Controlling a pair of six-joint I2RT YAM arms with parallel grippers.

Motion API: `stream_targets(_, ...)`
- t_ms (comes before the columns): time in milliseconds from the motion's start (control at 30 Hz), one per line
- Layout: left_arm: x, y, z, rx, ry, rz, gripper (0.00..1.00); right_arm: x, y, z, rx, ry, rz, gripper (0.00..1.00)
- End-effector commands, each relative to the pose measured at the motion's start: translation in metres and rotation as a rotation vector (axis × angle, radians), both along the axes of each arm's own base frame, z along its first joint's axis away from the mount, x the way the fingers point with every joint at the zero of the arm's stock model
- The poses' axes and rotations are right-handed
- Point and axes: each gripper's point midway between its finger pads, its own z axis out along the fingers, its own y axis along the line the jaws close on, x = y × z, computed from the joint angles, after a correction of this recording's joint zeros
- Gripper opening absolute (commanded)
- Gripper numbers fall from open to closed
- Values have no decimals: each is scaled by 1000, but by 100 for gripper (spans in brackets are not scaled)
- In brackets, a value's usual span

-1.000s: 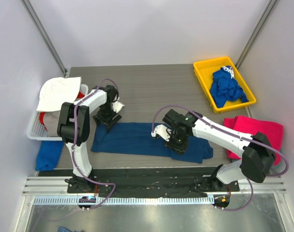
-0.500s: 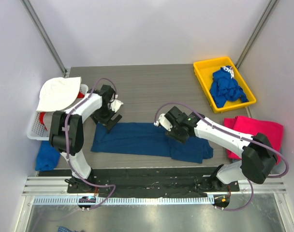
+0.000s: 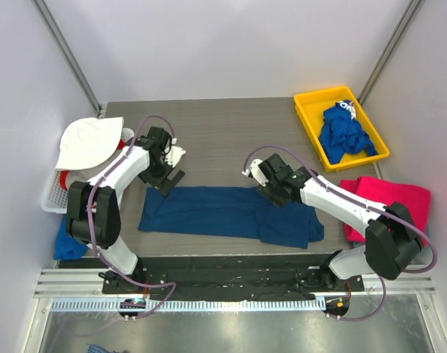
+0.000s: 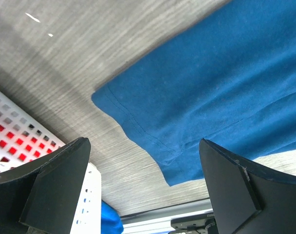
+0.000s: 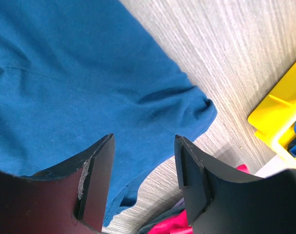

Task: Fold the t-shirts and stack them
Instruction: Fold the other side of the tshirt into a rectangle

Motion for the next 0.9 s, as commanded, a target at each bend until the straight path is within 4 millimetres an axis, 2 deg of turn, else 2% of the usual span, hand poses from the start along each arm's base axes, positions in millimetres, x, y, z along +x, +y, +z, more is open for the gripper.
stream_targets(0, -13, 2, -9, 8, 56, -29, 100, 3, -5, -2, -2, -26, -22, 59)
stream_targets(167, -27, 6, -18, 26, 119, -57, 97, 1, -10, -7, -15, -12, -24, 58)
stream_targets(267, -36, 7, -26, 30, 177, -66, 87, 0, -11, -9, -19, -4, -21, 57)
stream_targets(467, -54, 12, -35, 51, 244, -80, 76, -3, -16, -16, -35, 14, -21, 55)
stream_targets(533, -56, 14, -35, 55, 240, -81, 75, -5, -16, -19, -32, 24, -19, 54)
stream_targets(567, -58, 15, -36, 57, 247, -82, 72, -5, -16, -19, -32, 26, -19, 54)
stream_targets(733, -64, 19, -40, 54, 274, -83, 71, -7, -15, -23, -28, 41, -17, 52)
stream_targets(867, -61, 21, -45, 38, 284, -75, 63, -10, -16, -25, -26, 55, -17, 51)
